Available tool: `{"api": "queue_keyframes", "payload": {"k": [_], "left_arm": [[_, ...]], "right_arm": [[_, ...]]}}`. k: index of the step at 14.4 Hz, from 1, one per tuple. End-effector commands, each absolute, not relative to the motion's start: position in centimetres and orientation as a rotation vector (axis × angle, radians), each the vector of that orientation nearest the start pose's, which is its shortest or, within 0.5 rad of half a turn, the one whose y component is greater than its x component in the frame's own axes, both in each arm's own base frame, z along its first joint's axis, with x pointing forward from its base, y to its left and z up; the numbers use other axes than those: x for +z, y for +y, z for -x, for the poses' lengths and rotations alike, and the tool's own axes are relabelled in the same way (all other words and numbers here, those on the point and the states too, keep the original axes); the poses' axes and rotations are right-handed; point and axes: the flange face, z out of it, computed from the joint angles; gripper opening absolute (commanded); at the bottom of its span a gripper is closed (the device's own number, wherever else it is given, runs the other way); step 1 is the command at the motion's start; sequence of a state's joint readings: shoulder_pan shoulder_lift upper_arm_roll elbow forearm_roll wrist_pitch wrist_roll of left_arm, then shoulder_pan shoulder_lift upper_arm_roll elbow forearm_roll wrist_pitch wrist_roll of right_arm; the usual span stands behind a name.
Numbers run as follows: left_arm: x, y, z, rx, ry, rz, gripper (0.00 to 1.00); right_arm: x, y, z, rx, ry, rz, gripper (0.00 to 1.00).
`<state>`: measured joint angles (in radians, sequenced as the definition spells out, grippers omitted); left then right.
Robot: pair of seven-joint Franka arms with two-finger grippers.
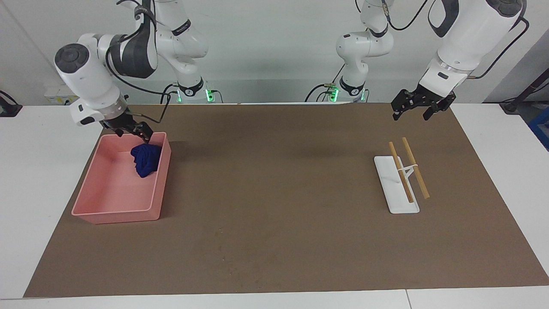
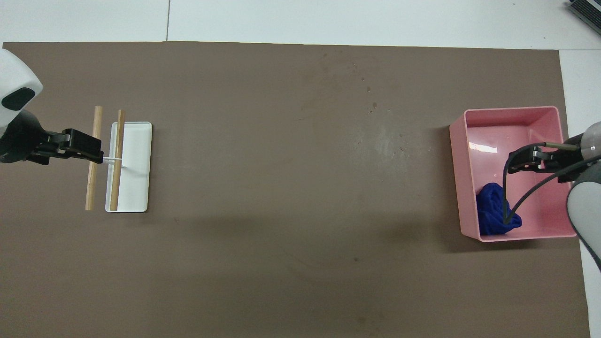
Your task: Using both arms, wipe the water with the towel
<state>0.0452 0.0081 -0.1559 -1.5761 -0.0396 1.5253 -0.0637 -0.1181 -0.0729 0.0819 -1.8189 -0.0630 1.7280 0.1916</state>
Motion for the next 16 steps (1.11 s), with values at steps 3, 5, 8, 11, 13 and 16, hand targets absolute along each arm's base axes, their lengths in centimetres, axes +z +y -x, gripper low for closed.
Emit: {"api": "queue_keyframes", "payload": {"k": [3, 5, 8, 11, 13, 16], "left_arm": [[61.5, -6.2, -53.9, 0.088, 0.075, 3.160, 1.00], [61.5, -6.2, -53.9, 0.088, 0.075, 3.160, 1.00], [61.5, -6.2, -53.9, 0.088, 0.075, 3.160, 1.00], [61.5, -6.2, -53.9, 0.088, 0.075, 3.160, 1.00], [61.5, -6.2, -53.9, 0.088, 0.075, 3.160, 1.00], [61.5, -6.2, -53.9, 0.088, 0.075, 3.160, 1.00]], "right_arm": [[64.3, 1.1, -55.4, -0.145, 0.254, 3.115, 1.00], [66.2, 1.3, -55.4, -0.115, 0.250, 3.111, 1.00], [65.9, 2.0, -54.8, -0.002, 0.228, 3.128, 1.00], [65.2, 3.0, -54.3, 0.050, 0.195, 3.125, 1.00], [65.2, 3.1, -54.2, 0.050, 0.194, 3.124, 1.00], [64.7, 3.1, -54.1, 0.062, 0.188, 3.128, 1.00]]}}
